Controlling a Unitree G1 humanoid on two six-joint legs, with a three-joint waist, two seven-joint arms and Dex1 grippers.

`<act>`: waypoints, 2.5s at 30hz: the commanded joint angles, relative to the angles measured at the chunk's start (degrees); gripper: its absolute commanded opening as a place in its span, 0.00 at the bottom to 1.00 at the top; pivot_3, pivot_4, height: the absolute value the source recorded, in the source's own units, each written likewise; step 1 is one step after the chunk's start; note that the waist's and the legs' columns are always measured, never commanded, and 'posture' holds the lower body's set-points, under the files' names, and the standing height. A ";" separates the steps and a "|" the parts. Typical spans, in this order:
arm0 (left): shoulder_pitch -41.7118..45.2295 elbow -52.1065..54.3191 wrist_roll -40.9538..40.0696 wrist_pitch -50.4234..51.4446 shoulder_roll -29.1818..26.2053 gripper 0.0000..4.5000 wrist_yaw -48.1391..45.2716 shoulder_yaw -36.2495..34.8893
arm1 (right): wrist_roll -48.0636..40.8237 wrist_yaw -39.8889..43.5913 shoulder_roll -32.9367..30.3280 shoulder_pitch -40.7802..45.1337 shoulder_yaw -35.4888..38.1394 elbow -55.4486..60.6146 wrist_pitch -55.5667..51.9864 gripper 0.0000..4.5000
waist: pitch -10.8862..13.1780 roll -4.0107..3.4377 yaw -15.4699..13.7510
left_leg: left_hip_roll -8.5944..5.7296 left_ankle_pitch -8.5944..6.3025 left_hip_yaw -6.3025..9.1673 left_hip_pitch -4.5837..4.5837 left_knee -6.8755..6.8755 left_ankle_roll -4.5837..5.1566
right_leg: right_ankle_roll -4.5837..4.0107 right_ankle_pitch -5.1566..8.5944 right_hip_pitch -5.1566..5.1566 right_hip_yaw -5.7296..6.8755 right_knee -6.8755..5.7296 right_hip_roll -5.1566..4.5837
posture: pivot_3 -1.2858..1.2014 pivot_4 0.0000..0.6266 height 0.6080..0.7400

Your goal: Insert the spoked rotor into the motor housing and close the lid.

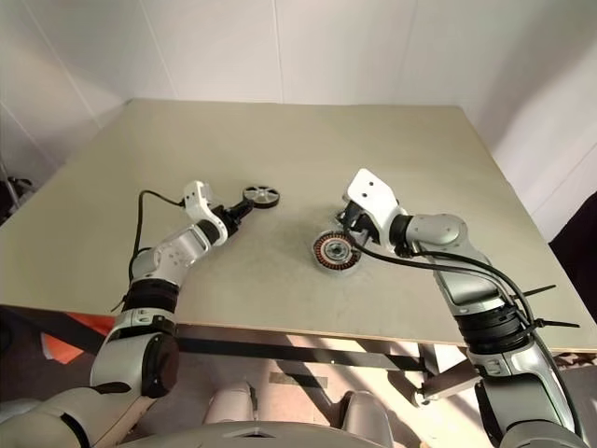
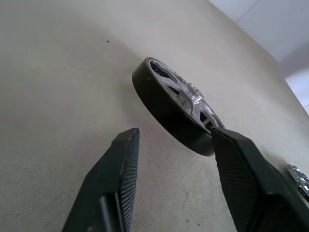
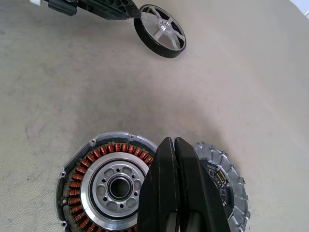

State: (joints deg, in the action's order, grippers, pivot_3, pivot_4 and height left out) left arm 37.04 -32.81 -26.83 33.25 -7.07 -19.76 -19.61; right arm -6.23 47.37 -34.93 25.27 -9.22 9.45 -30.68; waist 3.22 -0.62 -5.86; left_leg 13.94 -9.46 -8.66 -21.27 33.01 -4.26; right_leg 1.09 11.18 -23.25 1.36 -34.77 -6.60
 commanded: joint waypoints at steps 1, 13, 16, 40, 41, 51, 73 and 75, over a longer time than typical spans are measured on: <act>-0.16 3.95 -3.55 2.66 -1.01 0.79 -1.52 -1.50 | -0.33 -0.35 -0.66 0.17 1.16 0.88 -0.12 0.00 | 0.00 0.00 0.04 | 0.00 0.00 0.00 0.00 0.00 0.00 | 0.00 0.00 0.00 0.00 0.00 0.00 | 0.52 0.00 1.00; 6.73 -12.87 -7.51 -0.99 2.51 0.79 -1.25 -7.09 | -0.09 0.12 -0.85 1.61 0.67 -0.61 0.51 0.00 | 0.00 0.00 -0.44 | -0.05 0.00 0.00 0.01 0.00 0.00 | 0.00 0.00 0.04 0.00 0.01 -0.04 | 0.52 0.00 1.00; 9.63 -19.38 -6.31 -3.77 3.01 0.79 -1.87 -6.92 | -0.02 0.32 -0.95 2.09 0.55 -0.95 0.70 0.00 | 0.00 0.01 -0.88 | -0.07 0.00 0.01 0.02 0.00 0.00 | 0.00 0.00 0.05 -0.01 0.01 -0.05 | 0.52 0.00 1.00; 11.50 -25.03 -4.86 -6.00 3.17 0.09 -6.24 -6.22 | 1.58 -1.76 -1.43 3.43 0.34 -3.95 0.67 0.00 | 0.01 0.02 -1.39 | -0.11 0.01 0.04 0.12 -0.02 -0.01 | 0.01 0.00 0.13 0.02 0.01 -0.11 | 0.52 0.00 1.00; 11.44 -24.87 -4.88 -5.82 3.17 0.09 -6.36 -6.20 | 1.74 -1.90 -1.48 3.45 0.38 -4.06 0.67 0.00 | 0.01 0.02 -1.39 | -0.12 0.00 0.04 0.10 -0.02 -0.01 | 0.01 0.00 0.13 0.02 0.01 -0.11 | 0.52 0.00 1.00; 9.20 -11.28 -14.63 20.36 6.45 0.09 -13.94 -4.73 | 3.95 -4.15 -5.44 4.74 3.79 -9.66 2.52 0.00 | 0.04 0.06 -1.60 | -0.27 0.00 0.02 -0.06 -0.01 -0.01 | 0.01 0.01 0.11 0.09 0.08 -0.33 | 0.52 0.00 1.00; 3.65 3.38 -19.93 48.21 9.07 0.09 -9.06 -0.72 | 6.21 -6.35 -8.98 2.41 5.88 -11.21 4.46 0.00 | 0.05 0.08 -1.10 | -0.25 -0.10 -0.08 -0.05 -0.01 0.18 | 0.02 0.02 0.02 0.08 0.09 -0.30 | 0.52 0.00 1.00; 3.31 3.68 -19.96 48.36 9.59 0.09 -8.46 -0.68 | 6.12 -6.32 -9.09 2.38 5.92 -11.34 4.67 0.00 | 0.05 0.08 -1.12 | -0.25 -0.10 -0.08 -0.06 0.00 0.18 | 0.02 0.02 0.02 0.09 0.09 -0.30 | 0.52 0.00 1.00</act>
State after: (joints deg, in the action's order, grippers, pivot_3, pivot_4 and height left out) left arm 40.03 -31.01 -45.58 81.23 2.00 -28.31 -19.85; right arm -0.07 41.39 -43.76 26.73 -5.16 -3.85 -26.72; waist 3.27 -0.54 -6.98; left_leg 13.69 -9.56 -8.74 -21.33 33.00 -4.08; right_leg 1.11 11.19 -23.23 1.44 -34.68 -6.91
